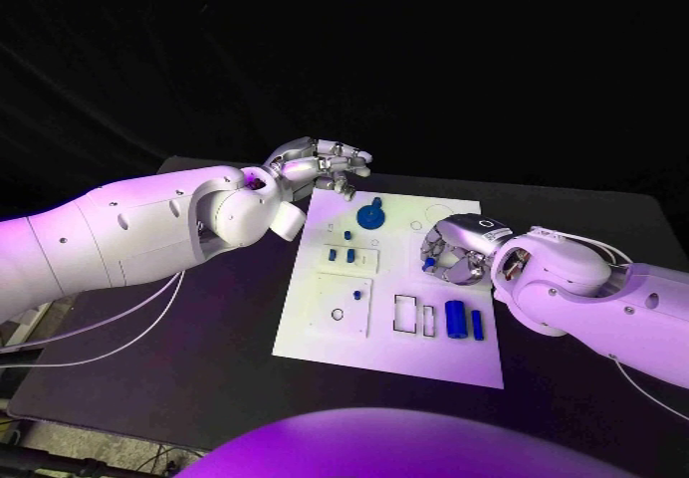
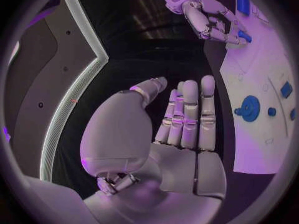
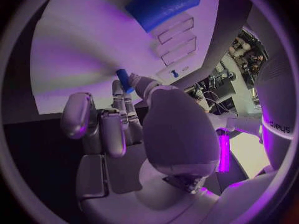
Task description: Assemble the parts on the task board
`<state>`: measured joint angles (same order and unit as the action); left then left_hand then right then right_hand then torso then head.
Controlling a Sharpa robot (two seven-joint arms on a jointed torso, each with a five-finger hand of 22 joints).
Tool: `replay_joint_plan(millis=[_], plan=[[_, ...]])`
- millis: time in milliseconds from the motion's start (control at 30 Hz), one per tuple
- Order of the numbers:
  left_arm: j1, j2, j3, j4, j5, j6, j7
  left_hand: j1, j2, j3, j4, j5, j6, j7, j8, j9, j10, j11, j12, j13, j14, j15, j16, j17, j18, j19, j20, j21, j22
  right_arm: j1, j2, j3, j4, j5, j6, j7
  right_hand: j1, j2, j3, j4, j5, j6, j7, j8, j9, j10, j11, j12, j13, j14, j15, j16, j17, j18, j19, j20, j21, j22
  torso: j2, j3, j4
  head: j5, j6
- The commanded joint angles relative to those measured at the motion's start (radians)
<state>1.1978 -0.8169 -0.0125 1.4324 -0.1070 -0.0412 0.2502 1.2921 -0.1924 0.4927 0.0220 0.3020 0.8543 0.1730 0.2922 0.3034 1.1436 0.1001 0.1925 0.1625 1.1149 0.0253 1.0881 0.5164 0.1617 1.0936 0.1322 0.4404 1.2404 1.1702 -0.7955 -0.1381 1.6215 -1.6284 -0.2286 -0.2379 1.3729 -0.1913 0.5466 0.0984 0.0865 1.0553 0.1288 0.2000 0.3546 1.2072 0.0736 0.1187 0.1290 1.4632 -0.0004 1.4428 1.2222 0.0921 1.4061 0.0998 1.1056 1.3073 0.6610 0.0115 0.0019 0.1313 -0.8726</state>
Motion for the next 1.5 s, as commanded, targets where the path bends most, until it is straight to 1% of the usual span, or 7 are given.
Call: replay_joint_plan(millis=[33, 167, 367, 733, 933, 1133, 1500], plan=[[0.001, 0.002, 0.001, 0.002, 0.0, 0.015, 0.003, 0.004, 0.006, -0.006, -0.002, 0.003, -0.004, -0.001, 0.007, 0.002, -0.004, 0.001, 0.007, 0.001, -0.006, 0.003, -0.005, -0.001, 0.018, 0.01, 0.0, -0.003, -0.001, -0.005, 0.002, -0.002, 0.002, -0.014, 0.004, -0.005, 0.001, -0.001, 0.02, -0.006, -0.01, 0.015, -0.002, 0.01, 0.008, 0.018, -0.007, -0.001, 0.007, 0.04, -0.01, 0.006, 0.003, 0.002, 0.006, -0.005, 0.007, 0.071, -0.001, -0.0004, 0.0003, -0.001, 0.0], [0.001, 0.002, 0.001, 0.002, 0.0, 0.015, 0.002, 0.005, 0.008, -0.006, -0.002, 0.003, -0.004, -0.002, 0.008, 0.002, -0.004, 0.001, 0.008, 0.002, -0.006, 0.003, -0.005, -0.001, 0.018, 0.01, 0.0, -0.004, -0.001, -0.006, 0.001, -0.002, 0.001, -0.031, -0.034, -0.017, 0.011, 0.01, 0.051, -0.025, -0.028, 0.028, -0.008, 0.026, 0.024, 0.041, -0.015, -0.002, 0.014, 0.041, -0.017, 0.008, 0.008, 0.0, 0.009, -0.012, 0.014, 0.076, -0.001, -0.0008, 0.0001, -0.001, 0.0], [0.001, 0.003, 0.001, 0.001, 0.0, 0.015, 0.003, 0.005, 0.008, -0.006, -0.002, 0.003, -0.004, -0.002, 0.008, 0.002, -0.004, 0.001, 0.008, 0.002, -0.006, 0.003, -0.005, -0.001, 0.018, 0.01, 0.0, -0.004, -0.001, -0.007, -0.011, -0.002, 0.016, -0.056, -0.121, -0.035, 0.015, 0.014, 0.086, -0.054, -0.026, 0.035, -0.01, 0.045, 0.047, 0.062, -0.021, -0.007, 0.025, 0.043, -0.022, 0.011, 0.013, -0.002, 0.013, -0.018, 0.024, 0.084, -0.002, -0.0009, -0.0002, -0.002, 0.001], [0.001, 0.009, 0.001, -0.011, 0.0, 0.015, 0.004, 0.006, 0.01, -0.005, -0.002, 0.003, -0.005, -0.002, 0.009, 0.002, -0.005, 0.0, 0.008, 0.002, -0.006, 0.003, -0.005, -0.002, 0.018, 0.011, 0.0, -0.005, -0.002, 0.025, -0.07, 0.013, 0.152, -0.019, -0.163, -0.039, 0.011, 0.011, 0.097, -0.064, -0.024, 0.036, -0.01, 0.051, 0.054, 0.066, -0.021, -0.01, 0.028, 0.043, -0.023, 0.011, 0.014, -0.003, 0.014, -0.019, 0.029, 0.087, -0.003, -0.0016, -0.0007, 0.001, 0.003], [0.001, 0.013, 0.001, -0.015, 0.001, 0.016, 0.005, 0.006, 0.01, -0.005, -0.002, 0.003, -0.005, -0.002, 0.009, 0.002, -0.005, 0.0, 0.008, 0.002, -0.006, 0.003, -0.005, -0.002, 0.018, 0.011, 0.0, -0.005, -0.002, 0.031, -0.045, 0.016, 0.211, 0.007, -0.166, -0.027, 0.01, 0.01, 0.102, -0.068, -0.022, 0.036, -0.01, 0.053, 0.058, 0.068, -0.022, -0.012, 0.03, 0.043, -0.024, 0.011, 0.012, -0.002, 0.014, -0.02, 0.027, 0.087, -0.001, -0.0008, 0.0, 0.005, 0.002], [0.001, 0.019, 0.001, -0.019, 0.002, 0.019, 0.005, 0.006, 0.01, -0.005, -0.002, 0.003, -0.005, -0.002, 0.009, 0.002, -0.005, 0.0, 0.008, 0.002, -0.006, 0.003, -0.005, -0.002, 0.018, 0.011, 0.0, -0.005, -0.002, 0.01, 0.032, 0.011, 0.218, 0.007, -0.162, -0.01, 0.008, 0.01, 0.104, -0.069, -0.021, 0.035, -0.01, 0.054, 0.059, 0.069, -0.021, -0.013, 0.03, 0.042, -0.024, 0.009, 0.009, -0.002, 0.012, -0.02, 0.023, 0.086, -0.002, -0.0012, 0.0001, 0.009, 0.001], [0.001, 0.026, 0.0, -0.022, 0.004, 0.021, 0.005, 0.006, 0.011, -0.006, -0.002, 0.003, -0.006, -0.002, 0.011, 0.003, -0.006, 0.0, 0.01, 0.003, -0.006, 0.003, -0.005, -0.002, 0.018, 0.011, 0.0, -0.006, -0.002, -0.053, 0.146, -0.005, 0.165, -0.001, -0.141, 0.019, 0.005, 0.009, 0.108, -0.072, -0.017, 0.033, -0.009, 0.054, 0.061, 0.069, -0.021, -0.016, 0.031, 0.041, -0.023, 0.008, 0.004, -0.001, 0.011, -0.02, 0.018, 0.084, 0.0, -0.0008, 0.0, 0.015, 0.003]])
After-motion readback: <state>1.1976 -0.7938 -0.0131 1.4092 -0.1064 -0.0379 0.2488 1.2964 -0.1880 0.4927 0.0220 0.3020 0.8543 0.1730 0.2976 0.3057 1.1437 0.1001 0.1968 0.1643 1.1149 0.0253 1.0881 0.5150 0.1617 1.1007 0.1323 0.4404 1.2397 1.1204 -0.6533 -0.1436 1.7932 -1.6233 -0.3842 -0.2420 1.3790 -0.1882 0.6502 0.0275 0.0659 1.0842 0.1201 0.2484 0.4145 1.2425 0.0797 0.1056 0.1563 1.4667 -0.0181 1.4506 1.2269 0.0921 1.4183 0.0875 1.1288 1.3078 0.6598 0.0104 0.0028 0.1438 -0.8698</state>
